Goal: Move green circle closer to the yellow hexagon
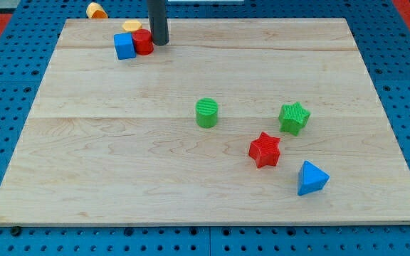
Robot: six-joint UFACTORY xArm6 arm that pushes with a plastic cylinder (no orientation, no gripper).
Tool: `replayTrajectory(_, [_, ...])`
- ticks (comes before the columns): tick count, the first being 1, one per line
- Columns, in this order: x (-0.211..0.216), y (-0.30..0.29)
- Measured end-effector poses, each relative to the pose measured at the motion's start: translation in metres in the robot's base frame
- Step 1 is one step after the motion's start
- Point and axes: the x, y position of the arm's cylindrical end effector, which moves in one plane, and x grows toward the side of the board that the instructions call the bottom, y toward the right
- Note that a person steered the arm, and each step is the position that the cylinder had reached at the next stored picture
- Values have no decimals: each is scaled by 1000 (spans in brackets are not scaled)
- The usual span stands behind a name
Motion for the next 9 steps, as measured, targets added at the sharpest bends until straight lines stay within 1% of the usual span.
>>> replayTrajectory(1, [22, 41])
replayTrajectory(2, [90, 48])
replayTrajectory(3, [132, 120])
replayTrajectory(4, [181, 125])
replayTrajectory(5, [192, 57])
replayTrajectory(6, [173, 11])
replayTrajectory(7, [176, -47])
replayTrajectory(8, [152, -87])
replayTrajectory(9, [119, -111])
